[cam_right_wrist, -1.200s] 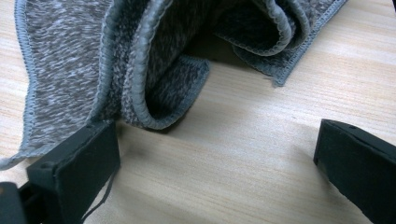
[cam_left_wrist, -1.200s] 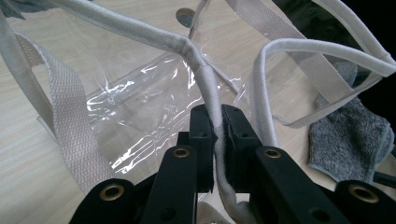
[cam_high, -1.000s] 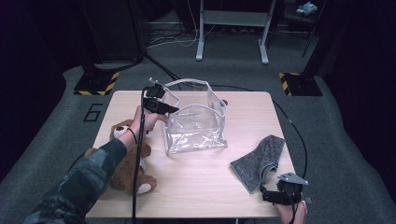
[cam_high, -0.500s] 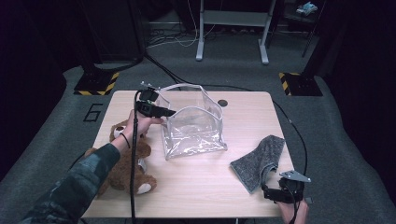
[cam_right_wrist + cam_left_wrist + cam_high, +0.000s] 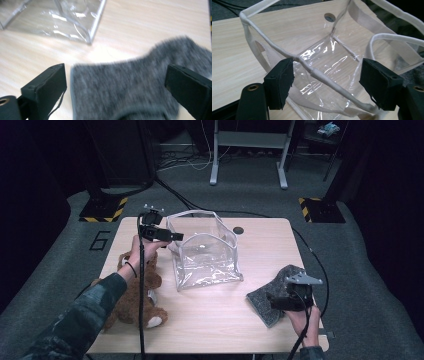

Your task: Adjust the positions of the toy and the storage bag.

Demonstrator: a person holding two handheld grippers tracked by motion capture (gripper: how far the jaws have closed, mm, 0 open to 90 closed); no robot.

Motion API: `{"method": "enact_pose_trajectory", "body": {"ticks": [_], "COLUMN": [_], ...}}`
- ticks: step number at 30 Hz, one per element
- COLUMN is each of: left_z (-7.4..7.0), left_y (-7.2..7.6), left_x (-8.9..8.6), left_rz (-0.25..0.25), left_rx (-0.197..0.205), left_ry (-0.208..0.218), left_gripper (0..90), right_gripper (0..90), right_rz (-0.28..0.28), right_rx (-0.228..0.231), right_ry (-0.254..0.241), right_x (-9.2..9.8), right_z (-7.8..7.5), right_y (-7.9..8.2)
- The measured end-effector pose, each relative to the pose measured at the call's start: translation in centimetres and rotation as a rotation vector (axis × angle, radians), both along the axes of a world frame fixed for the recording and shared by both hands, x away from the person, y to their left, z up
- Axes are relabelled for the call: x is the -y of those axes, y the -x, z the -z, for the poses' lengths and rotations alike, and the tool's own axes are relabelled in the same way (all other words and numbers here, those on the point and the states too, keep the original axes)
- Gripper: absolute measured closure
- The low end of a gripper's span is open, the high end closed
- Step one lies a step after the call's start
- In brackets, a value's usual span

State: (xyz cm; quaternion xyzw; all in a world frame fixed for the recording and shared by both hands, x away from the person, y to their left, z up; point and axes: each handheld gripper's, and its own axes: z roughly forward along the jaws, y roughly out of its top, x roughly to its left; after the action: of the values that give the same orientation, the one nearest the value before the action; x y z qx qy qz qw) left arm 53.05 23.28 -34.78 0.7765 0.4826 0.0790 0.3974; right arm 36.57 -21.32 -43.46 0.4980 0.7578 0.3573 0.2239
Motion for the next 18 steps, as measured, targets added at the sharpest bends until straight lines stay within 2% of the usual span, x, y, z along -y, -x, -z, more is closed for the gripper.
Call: {"method": "enact_pose_trajectory", "body": {"ticks": [1, 5, 8, 10, 11, 13, 18], "left_z": [0.1, 0.4, 1.0, 1.1, 1.2, 1.3, 1.5], "left_y": [-0.3, -0.8, -1.2, -1.3, -1.4, -1.4, -1.6], "left_x": [0.0, -0.2, -0.4, -0.6, -0.5, -0.5, -0.6], "left_rz": [-0.013, -0.031, -0.04, -0.037, -0.038, -0.037, -0.027], "left_rx": [-0.001, -0.011, -0.038, -0.044, -0.044, -0.046, -0.048], "left_ry": [-0.025, -0.042, -0.038, -0.036, -0.038, -0.04, -0.044], "left_gripper": [26.2, 27.8, 31.2, 31.3, 32.0, 33.0, 36.8], "right_gripper": [4.9, 5.4, 7.3, 7.4, 7.7, 8.4, 12.6], "right_rz": [-0.017, -0.032, -0.062, -0.069, -0.073, -0.084, -0.108], "right_rx": [-0.005, -0.012, 0.004, 0.005, 0.007, 0.016, 0.032], "right_ry": [0.001, -0.016, -0.044, -0.05, -0.07, -0.074, -0.124], "right_x": [-0.6, -1.4, -2.8, -3.0, -3.4, -4.0, -5.8], "right_z": [-0.6, -1.4, -3.2, -3.5, -4.0, -4.8, -7.1], "right_y": [-1.1, -2.7, -4.7, -5.1, -5.6, -6.4, -8.8]}}
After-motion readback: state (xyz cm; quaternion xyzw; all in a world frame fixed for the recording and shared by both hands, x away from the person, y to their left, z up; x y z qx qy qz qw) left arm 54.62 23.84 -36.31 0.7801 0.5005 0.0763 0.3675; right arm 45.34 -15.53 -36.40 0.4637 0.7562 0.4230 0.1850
